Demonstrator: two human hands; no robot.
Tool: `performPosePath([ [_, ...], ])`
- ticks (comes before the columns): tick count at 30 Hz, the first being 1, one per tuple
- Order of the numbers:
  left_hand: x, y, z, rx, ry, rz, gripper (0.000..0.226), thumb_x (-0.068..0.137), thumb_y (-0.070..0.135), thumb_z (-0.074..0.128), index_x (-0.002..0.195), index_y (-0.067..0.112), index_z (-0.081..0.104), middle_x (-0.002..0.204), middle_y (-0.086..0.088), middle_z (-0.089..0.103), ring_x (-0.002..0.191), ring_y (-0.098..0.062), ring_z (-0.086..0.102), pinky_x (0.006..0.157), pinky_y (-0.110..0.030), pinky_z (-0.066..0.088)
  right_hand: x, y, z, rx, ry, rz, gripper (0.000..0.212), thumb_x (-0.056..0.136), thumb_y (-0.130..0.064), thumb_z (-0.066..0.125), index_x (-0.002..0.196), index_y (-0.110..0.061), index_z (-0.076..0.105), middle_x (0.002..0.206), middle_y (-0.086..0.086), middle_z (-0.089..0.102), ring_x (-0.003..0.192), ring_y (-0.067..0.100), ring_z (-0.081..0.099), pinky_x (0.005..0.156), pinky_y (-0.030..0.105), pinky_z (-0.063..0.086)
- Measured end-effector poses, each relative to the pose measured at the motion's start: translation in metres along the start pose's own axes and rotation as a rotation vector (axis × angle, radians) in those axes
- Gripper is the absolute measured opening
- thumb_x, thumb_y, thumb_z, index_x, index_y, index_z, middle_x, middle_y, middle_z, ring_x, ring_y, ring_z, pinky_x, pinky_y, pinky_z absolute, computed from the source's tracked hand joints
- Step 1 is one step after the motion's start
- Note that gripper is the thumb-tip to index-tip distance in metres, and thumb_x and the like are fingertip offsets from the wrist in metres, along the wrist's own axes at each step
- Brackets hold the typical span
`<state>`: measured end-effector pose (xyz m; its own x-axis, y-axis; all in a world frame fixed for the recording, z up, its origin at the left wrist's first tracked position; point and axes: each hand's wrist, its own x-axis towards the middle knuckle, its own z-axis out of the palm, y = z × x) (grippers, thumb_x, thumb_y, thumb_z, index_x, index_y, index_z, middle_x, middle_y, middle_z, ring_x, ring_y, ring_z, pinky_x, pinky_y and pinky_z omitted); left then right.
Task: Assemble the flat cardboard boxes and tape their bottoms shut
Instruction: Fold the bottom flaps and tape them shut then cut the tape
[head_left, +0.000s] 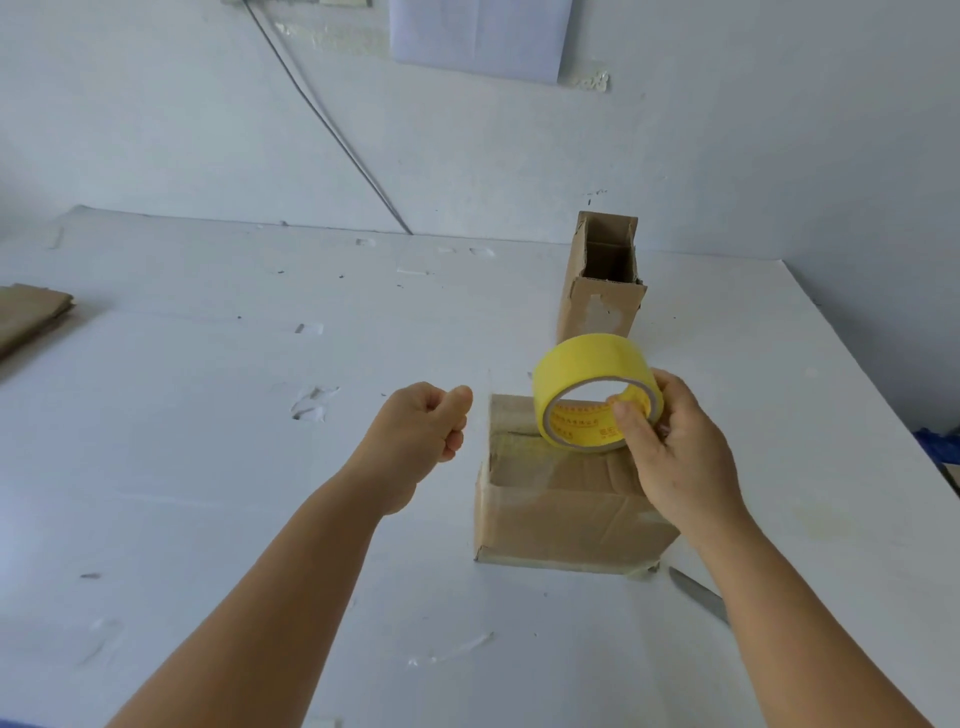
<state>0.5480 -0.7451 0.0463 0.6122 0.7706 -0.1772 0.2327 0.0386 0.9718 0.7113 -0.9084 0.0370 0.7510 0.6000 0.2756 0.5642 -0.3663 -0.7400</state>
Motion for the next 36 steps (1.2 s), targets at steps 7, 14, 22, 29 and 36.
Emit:
performPosePath([
  [7, 0.002, -0.013, -0.006, 0.014, -0.023, -0.013, 0.028, 0.096, 0.027, 0.050, 0.076, 0.007, 0.052, 0.071, -0.004, 0.054, 0.063, -0.014, 0.050, 0.067, -0.028, 0.046, -0.005, -0.010, 0.006, -0.018, 0.098, -0.072, 0.056, 0.084, -0.051, 0.036, 0.130, -0.022, 0.048, 0.096, -0.008, 0.057, 0.080, 0.017, 0.051, 0.068, 0.029, 0.037],
  [14, 0.006, -0.030, -0.006, -0.055, -0.049, -0.083, 0.029, 0.096, 0.027, 0.050, 0.078, 0.005, 0.052, 0.073, -0.004, 0.053, 0.064, -0.014, 0.048, 0.069, -0.029, 0.045, -0.005, -0.014, 0.006, -0.010, 0.057, -0.088, 0.053, 0.082, -0.051, 0.041, 0.129, -0.027, 0.050, 0.104, -0.016, 0.055, 0.081, 0.009, 0.052, 0.063, 0.013, 0.036],
  [22, 0.006, -0.049, 0.018, -0.144, -0.162, -0.151, 0.032, 0.098, 0.032, 0.046, 0.077, 0.008, 0.046, 0.067, -0.006, 0.042, 0.057, -0.012, 0.039, 0.061, -0.025, 0.039, -0.005, -0.011, 0.009, -0.066, 0.073, -0.082, 0.069, 0.074, -0.069, 0.029, 0.128, -0.032, 0.049, 0.096, -0.016, 0.056, 0.081, 0.011, 0.052, 0.065, 0.026, 0.036],
  [29, -0.002, -0.060, 0.026, 0.172, 0.051, -0.064, 0.032, 0.094, 0.033, 0.049, 0.069, 0.016, 0.040, 0.065, 0.003, 0.038, 0.063, -0.017, 0.037, 0.060, -0.026, 0.039, -0.004, -0.009, 0.010, -0.111, 0.071, -0.076, 0.071, 0.075, -0.071, 0.025, 0.129, -0.031, 0.047, 0.088, -0.008, 0.058, 0.081, 0.017, 0.049, 0.067, 0.030, 0.036],
  [36, -0.018, -0.034, 0.026, 0.387, -0.155, 0.454, 0.113, 0.064, 0.081, 0.048, 0.151, 0.021, 0.007, 0.157, 0.007, 0.012, 0.144, -0.005, 0.005, 0.115, -0.026, 0.008, -0.003, -0.010, 0.008, -0.115, 0.040, -0.066, 0.059, 0.081, -0.063, 0.032, 0.129, -0.031, 0.047, 0.089, -0.007, 0.057, 0.082, 0.017, 0.049, 0.067, 0.030, 0.035],
])
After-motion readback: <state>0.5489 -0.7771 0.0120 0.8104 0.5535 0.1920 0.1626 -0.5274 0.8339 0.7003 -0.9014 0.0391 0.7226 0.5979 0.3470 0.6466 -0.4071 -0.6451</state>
